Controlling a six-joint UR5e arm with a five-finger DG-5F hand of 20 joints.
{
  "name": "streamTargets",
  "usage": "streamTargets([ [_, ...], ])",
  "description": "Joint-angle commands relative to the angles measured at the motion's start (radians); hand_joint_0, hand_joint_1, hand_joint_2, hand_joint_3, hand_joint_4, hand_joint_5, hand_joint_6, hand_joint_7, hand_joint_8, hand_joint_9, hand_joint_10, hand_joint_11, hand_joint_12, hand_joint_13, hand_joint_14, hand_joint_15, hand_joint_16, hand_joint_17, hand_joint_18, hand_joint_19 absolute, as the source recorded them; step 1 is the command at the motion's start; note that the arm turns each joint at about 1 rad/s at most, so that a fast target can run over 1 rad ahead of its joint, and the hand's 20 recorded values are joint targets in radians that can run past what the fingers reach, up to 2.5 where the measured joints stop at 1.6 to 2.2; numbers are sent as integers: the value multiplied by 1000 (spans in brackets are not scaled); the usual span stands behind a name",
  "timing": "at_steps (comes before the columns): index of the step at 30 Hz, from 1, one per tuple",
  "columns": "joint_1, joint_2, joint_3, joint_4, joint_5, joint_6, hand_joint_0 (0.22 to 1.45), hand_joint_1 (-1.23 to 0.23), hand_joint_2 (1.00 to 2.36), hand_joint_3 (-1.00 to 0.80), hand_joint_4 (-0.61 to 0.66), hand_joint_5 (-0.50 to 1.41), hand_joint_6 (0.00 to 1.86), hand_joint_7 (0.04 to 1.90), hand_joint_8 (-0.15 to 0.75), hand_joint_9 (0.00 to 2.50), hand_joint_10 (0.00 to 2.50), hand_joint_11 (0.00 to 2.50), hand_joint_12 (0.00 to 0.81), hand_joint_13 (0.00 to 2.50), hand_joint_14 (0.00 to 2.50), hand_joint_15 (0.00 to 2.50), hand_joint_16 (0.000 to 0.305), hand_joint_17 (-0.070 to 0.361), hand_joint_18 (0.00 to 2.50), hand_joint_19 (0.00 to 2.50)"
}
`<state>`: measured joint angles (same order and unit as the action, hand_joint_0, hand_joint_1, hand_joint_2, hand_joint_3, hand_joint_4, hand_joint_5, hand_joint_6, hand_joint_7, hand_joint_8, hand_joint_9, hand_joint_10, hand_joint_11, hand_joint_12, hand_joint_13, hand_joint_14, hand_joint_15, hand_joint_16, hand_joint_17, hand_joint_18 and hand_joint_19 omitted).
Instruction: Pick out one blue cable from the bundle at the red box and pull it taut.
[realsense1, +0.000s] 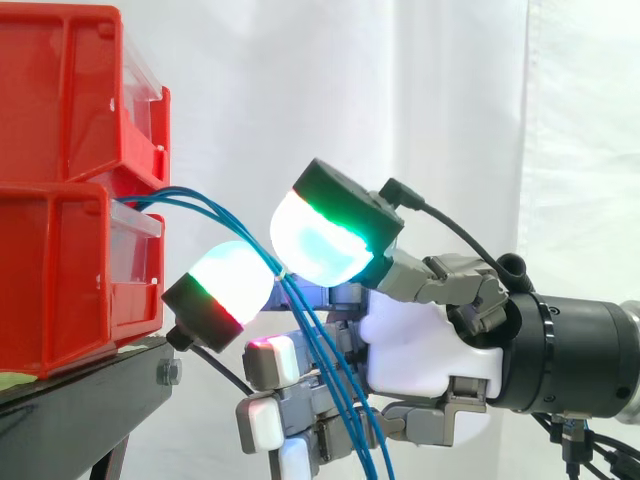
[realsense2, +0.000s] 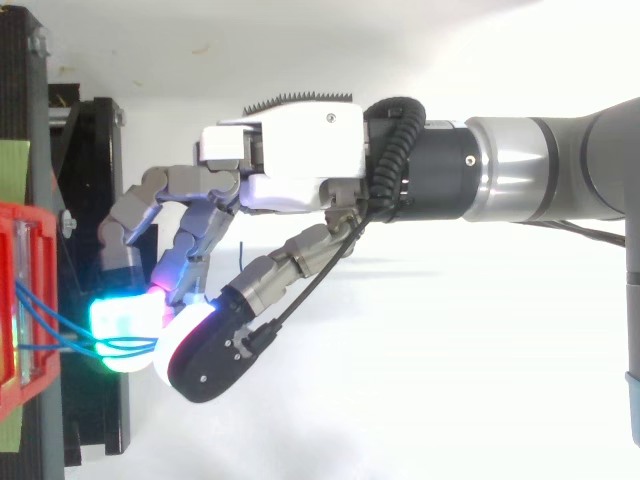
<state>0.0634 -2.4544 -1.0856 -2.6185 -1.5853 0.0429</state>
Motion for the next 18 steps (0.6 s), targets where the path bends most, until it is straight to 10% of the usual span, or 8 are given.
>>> streamTargets([
  [1,4,0,1,0,1,-2,647,-816,1019,-281,-67,-143,951,869,286,1046,36,860,346,979,23,576,50,113,895,605],
  [18,-2,5,33,-84,-13,9,627,-807,1024,-86,-117,-105,963,992,300,1159,37,869,355,1045,26,596,52,117,974,643],
])
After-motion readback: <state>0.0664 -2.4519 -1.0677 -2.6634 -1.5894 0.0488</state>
